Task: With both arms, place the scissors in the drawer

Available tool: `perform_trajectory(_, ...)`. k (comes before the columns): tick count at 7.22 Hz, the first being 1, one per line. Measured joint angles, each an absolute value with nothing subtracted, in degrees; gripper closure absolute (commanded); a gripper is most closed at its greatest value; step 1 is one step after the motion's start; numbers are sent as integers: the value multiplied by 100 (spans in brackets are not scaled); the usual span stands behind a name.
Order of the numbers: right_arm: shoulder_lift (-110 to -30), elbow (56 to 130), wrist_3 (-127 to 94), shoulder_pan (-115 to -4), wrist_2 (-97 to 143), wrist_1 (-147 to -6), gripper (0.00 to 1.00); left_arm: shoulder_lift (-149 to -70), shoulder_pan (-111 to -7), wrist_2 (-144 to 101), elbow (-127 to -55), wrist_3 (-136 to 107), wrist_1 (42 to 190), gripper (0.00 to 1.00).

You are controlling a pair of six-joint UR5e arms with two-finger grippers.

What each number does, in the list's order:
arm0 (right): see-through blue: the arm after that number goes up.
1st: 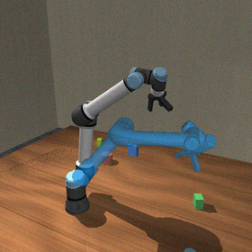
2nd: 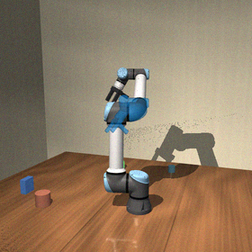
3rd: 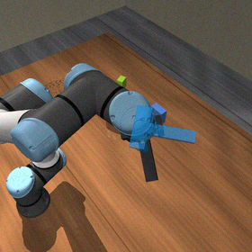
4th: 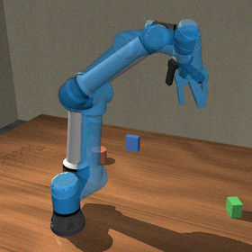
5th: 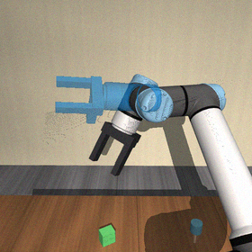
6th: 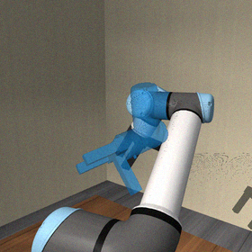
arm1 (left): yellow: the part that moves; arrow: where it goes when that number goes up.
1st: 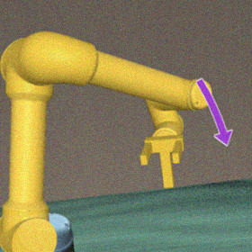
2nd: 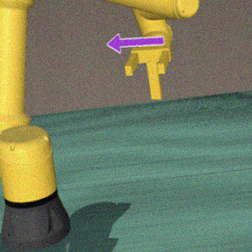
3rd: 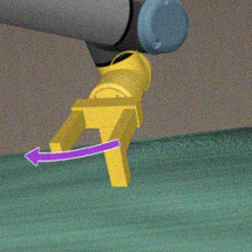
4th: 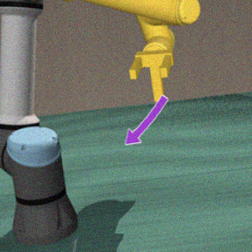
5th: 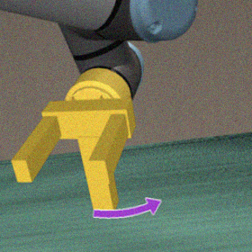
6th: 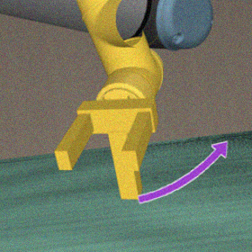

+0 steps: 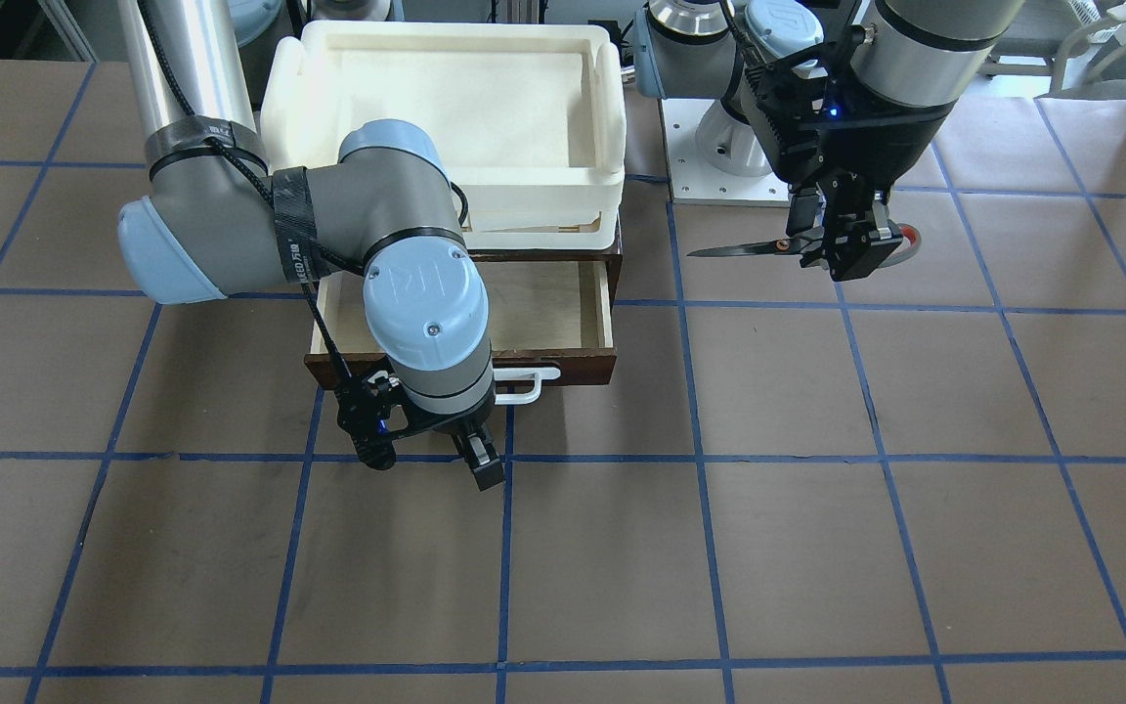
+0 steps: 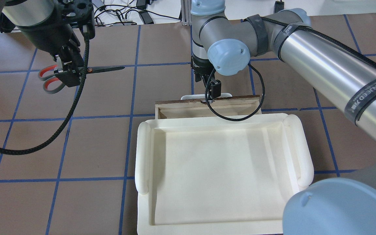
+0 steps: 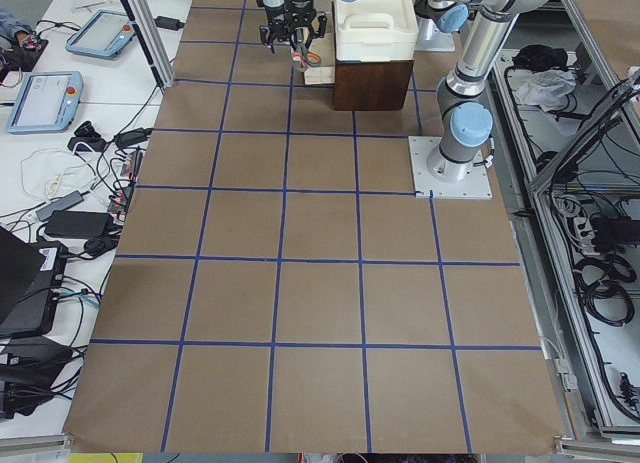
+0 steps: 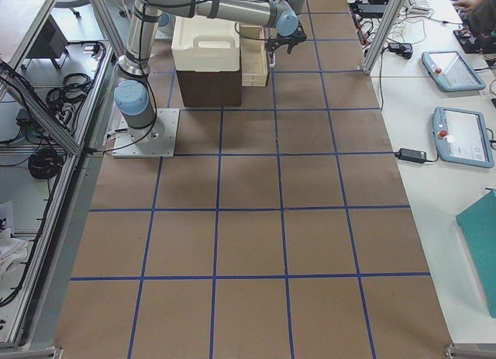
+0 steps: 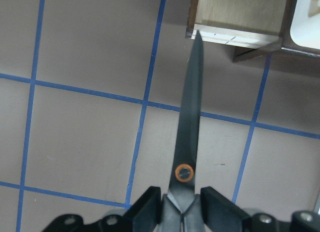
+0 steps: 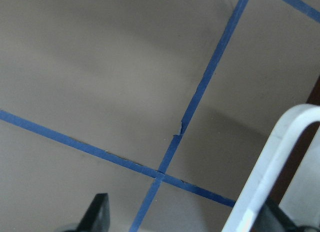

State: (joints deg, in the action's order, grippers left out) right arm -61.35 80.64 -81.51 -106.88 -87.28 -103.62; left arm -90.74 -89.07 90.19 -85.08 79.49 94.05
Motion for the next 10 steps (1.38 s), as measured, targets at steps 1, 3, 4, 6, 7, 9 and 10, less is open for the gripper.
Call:
perform_trajectory(1,-6118,8020,-8149,-10688,-8727,-10362,0,-9089,-8908,9002,-8511,7965,9392,82)
perform_trajectory(3,-6087,7956,-8128,-10679,-8728,-10363,0,-9111,-8904,8987,-8517,8036,9381,81)
perform_trajectory(4,-6079,7937,-8080,-10659,-8726,-10362,0,-9125,-8904,8982,-8524,8063,9362,82)
perform_trajectory(6,-6067,7920,-7997,-10616,-8714,-10362,0,-9145,-8908,8980,-8532,8083,9322,84)
perform_trajectory(7,-6052,7914,-7953,-10605,-8711,-10361,0,-9150,-8909,8981,-8534,8085,9313,84)
perform_trajectory(9,-6026,7905,-7914,-10593,-8703,-10413,0,-9157,-8906,8979,-8534,8086,9308,84)
perform_trajectory(10,-6014,7873,-7908,-10592,-8695,-10435,0,-9158,-8908,8980,-8534,8086,9308,84)
